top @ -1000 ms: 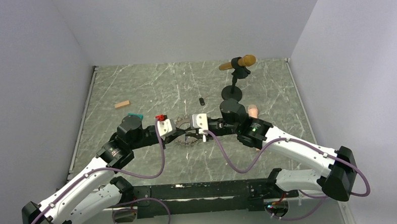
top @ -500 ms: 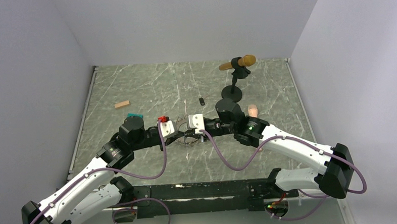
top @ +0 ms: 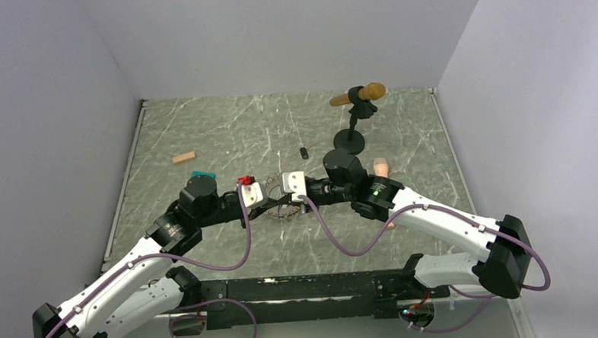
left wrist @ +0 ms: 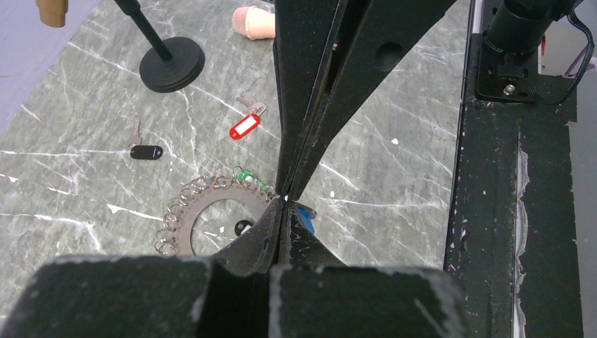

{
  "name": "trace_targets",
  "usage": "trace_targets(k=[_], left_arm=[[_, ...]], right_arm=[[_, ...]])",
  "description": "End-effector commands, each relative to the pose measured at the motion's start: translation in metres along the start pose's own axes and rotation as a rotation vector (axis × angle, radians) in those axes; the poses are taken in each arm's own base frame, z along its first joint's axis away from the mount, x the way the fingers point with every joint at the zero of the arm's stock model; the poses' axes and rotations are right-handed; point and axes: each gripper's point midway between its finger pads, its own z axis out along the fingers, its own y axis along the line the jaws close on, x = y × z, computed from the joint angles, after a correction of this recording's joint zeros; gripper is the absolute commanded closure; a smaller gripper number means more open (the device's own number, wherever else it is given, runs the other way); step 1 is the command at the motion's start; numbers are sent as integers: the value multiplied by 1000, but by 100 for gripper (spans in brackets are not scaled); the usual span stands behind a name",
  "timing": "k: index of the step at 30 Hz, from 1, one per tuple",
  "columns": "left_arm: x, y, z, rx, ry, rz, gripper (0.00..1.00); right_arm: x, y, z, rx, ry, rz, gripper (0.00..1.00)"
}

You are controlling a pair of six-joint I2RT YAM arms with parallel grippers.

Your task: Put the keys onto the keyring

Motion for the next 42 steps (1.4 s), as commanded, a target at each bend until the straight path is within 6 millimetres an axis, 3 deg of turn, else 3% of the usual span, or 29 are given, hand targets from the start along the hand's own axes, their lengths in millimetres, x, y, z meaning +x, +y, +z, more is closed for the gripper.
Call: trace_targets(k=[1, 4, 6, 10, 16, 22, 42], left_arm=[[-38, 5, -9, -33, -131, 31, 74], [-50, 9, -22, -86, -229, 63, 46], [-57, 10, -32, -119, -298, 96, 41], [-66, 4, -42, -116, -389, 163, 42], [-64, -14, -31, 29, -376, 160, 50], [-66, -32, -23, 167, -409, 151, 56], [-59, -26, -15, 131, -381, 155, 65]], right_arm=[[-19, -4, -3, 4, -45, -27, 100], [-37, -3, -15, 19, -118, -57, 100], [-45, -2, -26, 55, -160, -94, 100], [-54, 0, -51, 181, -269, -193, 100], [-52, 10, -60, 201, -311, -242, 100], [-53, 13, -56, 198, -355, -271, 100], [-59, 17, -42, 140, -394, -289, 100]])
